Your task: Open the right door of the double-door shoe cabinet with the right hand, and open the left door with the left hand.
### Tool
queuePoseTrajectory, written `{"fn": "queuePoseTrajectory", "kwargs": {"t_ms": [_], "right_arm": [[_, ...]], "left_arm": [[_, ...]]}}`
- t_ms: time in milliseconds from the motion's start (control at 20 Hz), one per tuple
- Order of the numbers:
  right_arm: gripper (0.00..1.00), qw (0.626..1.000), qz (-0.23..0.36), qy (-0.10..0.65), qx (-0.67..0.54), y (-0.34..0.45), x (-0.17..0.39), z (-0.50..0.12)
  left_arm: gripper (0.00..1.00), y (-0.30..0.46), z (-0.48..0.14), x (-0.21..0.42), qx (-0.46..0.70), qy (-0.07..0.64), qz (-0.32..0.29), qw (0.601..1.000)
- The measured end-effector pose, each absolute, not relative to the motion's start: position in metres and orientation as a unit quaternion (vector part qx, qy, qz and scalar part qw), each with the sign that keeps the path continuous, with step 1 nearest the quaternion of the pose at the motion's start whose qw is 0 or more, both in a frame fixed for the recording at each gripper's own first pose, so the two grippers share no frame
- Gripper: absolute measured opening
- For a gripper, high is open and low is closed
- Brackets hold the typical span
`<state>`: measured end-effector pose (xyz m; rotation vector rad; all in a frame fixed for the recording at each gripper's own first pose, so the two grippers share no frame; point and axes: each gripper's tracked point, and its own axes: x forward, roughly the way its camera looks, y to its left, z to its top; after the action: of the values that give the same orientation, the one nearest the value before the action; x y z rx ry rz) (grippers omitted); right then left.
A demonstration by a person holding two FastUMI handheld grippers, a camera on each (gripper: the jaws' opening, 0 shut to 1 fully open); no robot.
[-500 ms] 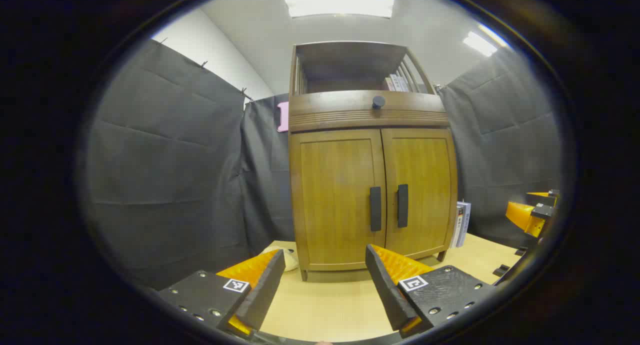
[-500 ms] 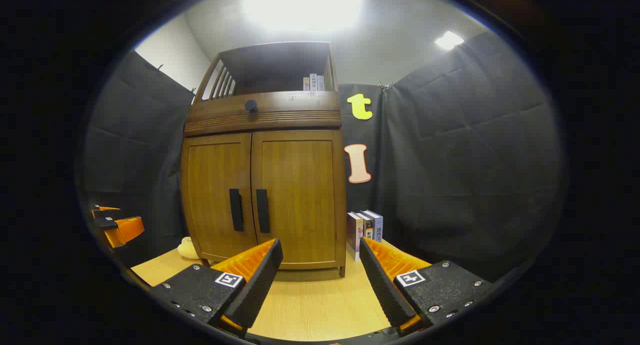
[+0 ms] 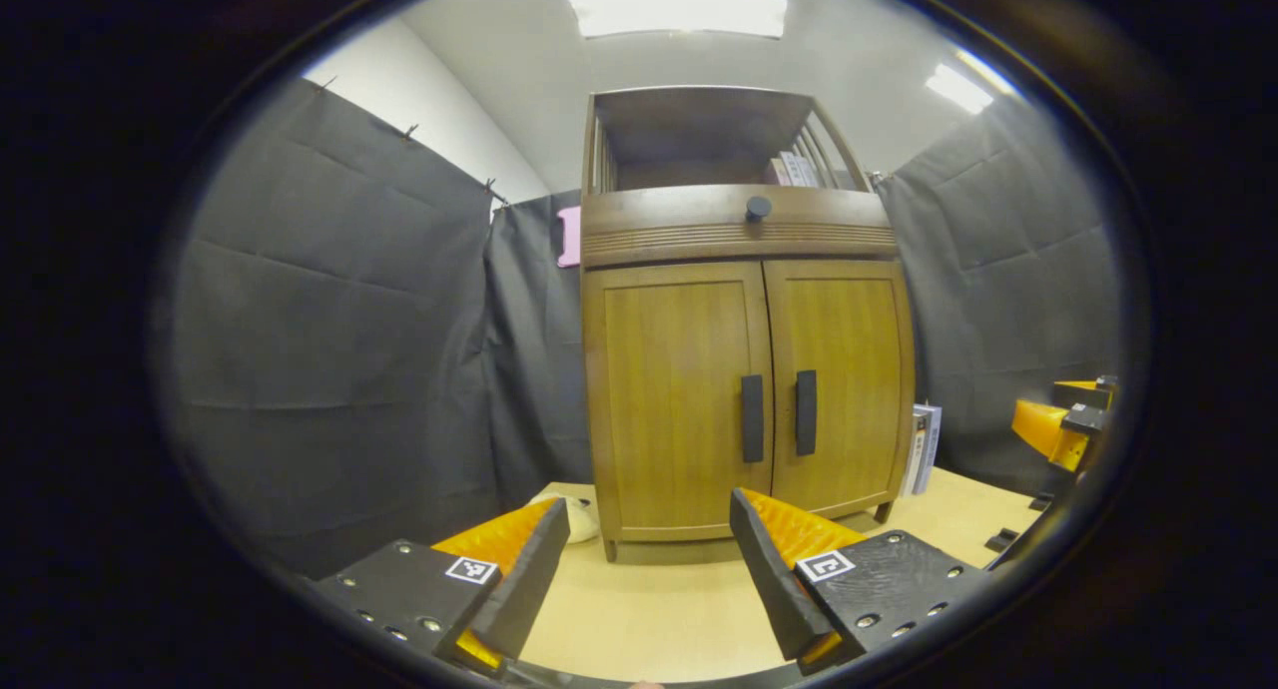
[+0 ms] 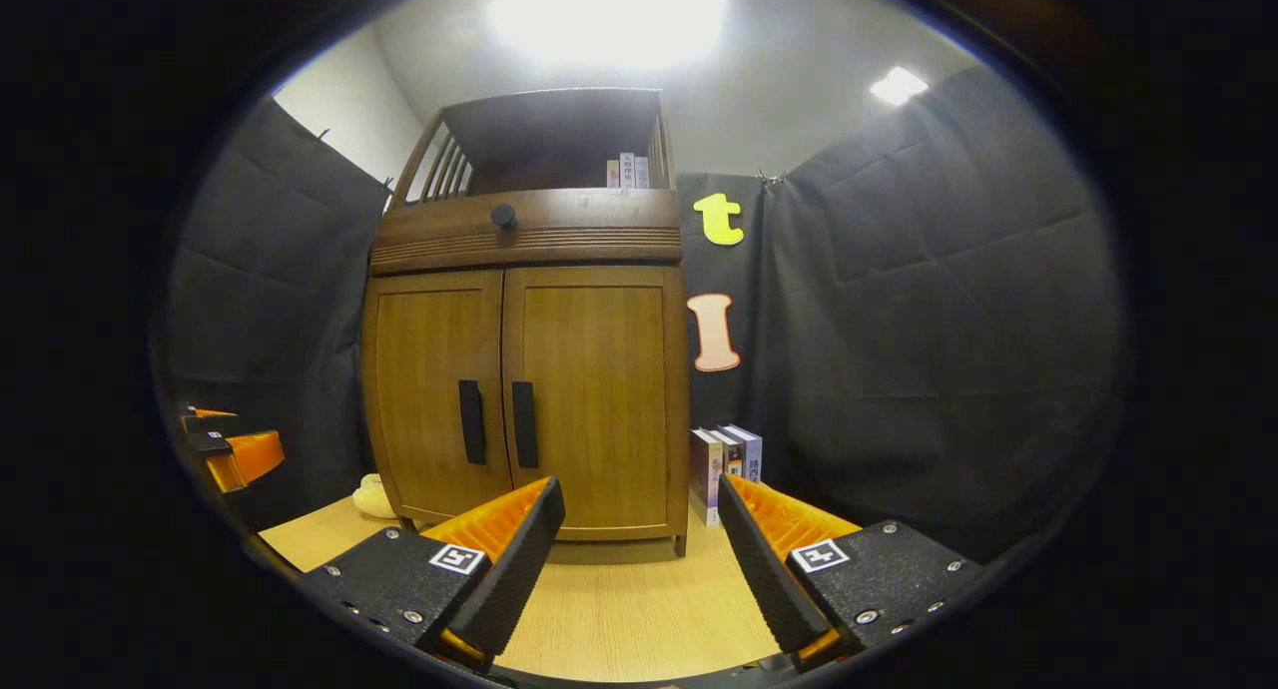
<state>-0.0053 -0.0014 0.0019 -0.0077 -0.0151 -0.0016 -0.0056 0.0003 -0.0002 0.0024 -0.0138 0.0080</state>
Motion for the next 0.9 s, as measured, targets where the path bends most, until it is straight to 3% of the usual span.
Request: {"fn": "queuePoseTrajectory", "kwargs": {"t_ms": [500,900], "right_arm": [[0.95,1.000,0.008,-0.009,0.004,0.010,0.006,0.001],[0.95,0.999,0.032,-0.031,0.008,0.032,0.047,0.024]], "left_arm": [[0.92,0.006,0.007,-0.010,0.009,-0.020,0.006,1.000],[0.92,0.018,0.002,-0.014,0.007,-0.014,0.023,1.000]]}}
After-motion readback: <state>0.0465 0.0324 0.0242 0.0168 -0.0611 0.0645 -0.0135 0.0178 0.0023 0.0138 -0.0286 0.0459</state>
